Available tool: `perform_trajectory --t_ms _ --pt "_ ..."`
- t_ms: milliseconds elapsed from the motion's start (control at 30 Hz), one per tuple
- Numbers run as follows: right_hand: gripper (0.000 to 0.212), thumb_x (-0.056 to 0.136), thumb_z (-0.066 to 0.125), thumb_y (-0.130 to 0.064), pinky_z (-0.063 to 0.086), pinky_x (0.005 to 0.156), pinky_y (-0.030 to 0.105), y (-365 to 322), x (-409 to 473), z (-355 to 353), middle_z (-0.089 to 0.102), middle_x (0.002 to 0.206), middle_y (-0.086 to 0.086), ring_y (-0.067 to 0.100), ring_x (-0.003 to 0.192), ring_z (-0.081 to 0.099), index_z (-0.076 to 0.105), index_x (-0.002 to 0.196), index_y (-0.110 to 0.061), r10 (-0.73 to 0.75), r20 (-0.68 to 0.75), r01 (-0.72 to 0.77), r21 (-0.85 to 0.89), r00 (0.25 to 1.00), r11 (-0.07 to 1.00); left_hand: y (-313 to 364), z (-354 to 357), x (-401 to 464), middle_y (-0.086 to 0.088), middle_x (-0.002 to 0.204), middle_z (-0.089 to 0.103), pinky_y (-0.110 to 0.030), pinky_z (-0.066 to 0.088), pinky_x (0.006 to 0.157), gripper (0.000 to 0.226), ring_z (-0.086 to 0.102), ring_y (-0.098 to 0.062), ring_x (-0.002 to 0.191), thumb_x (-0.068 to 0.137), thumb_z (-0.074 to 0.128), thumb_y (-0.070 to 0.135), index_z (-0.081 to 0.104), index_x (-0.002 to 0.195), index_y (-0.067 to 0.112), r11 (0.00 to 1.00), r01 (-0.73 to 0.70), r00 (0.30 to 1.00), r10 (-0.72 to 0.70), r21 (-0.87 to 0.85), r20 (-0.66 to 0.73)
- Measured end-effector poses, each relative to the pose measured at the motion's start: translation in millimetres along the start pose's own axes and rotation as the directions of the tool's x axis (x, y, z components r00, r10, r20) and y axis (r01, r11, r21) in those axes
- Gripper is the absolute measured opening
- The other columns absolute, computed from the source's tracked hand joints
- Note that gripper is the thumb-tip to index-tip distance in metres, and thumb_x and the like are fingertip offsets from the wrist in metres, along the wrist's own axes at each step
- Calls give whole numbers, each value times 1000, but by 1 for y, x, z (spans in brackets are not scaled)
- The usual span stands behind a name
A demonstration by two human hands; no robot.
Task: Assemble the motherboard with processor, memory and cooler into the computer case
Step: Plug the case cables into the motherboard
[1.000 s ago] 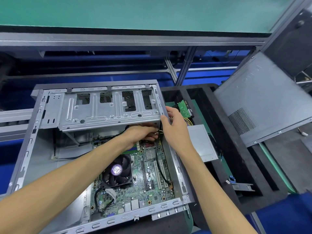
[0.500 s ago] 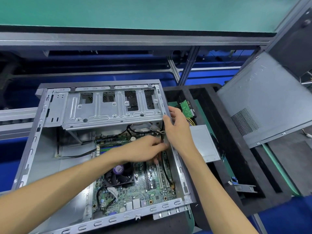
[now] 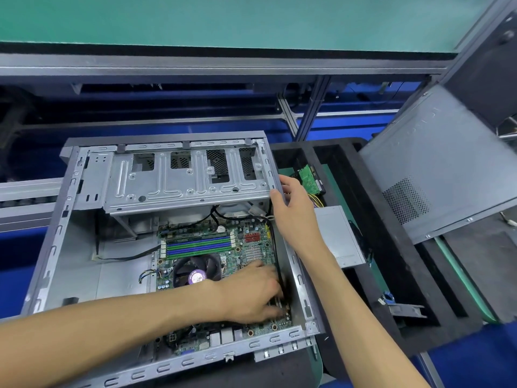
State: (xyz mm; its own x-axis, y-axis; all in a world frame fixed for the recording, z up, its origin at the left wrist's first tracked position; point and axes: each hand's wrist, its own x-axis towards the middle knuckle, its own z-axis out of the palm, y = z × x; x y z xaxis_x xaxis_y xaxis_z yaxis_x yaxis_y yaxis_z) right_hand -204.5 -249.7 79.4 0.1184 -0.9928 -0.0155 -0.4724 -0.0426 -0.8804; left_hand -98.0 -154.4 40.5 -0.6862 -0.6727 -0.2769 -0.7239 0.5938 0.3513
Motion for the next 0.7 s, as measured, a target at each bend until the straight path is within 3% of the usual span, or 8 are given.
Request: perform_trajectory --t_ms 100,267,400,600,700 --pt "33 104 51 -28 44 79 13 1 0 0 59 124 -6 -1 104 57 52 137 -25 1 -2 -1 1 1000 1000 4 11 8 -3 89 56 -38 31 102 46 43 -17 94 91 61 52 66 82 6 988 127 988 -134 -85 -80" --pt "33 104 51 -27 44 80 15 0 0 1 59 125 -4 0 105 57 52 137 -23 -6 -6 6 -4 1000 1000 9 18 20 -3 106 63 -40 27 105 40 43 -19 113 85 67 48 67 79 8 969 210 960 -230 -131 -159" --pt "33 104 51 -28 45 79 15 1 0 0 59 123 -5 1 103 57 53 136 -24 -4 -12 4 -8 1000 1000 6 14 23 -3 102 53 -41 24 101 43 32 -21 114 81 71 46 50 61 15 955 258 948 -280 -145 -154" --pt "33 104 50 -27 45 77 14 -1 -1 0 59 124 -4 1 103 58 52 137 -23 2 -6 -2 -11 1000 1000 10 19 24 -8 110 57 -44 23 101 43 34 -25 115 82 69 48 63 72 7 962 264 946 -273 -72 -173" --pt "32 104 50 -28 44 72 9 -2 -1 0 58 124 -4 -2 101 57 52 136 -25 2 -4 -2 -18 1000 1000 6 18 24 -8 111 56 -46 23 104 46 35 -25 117 82 67 54 57 66 12 960 270 953 -277 -67 -124"
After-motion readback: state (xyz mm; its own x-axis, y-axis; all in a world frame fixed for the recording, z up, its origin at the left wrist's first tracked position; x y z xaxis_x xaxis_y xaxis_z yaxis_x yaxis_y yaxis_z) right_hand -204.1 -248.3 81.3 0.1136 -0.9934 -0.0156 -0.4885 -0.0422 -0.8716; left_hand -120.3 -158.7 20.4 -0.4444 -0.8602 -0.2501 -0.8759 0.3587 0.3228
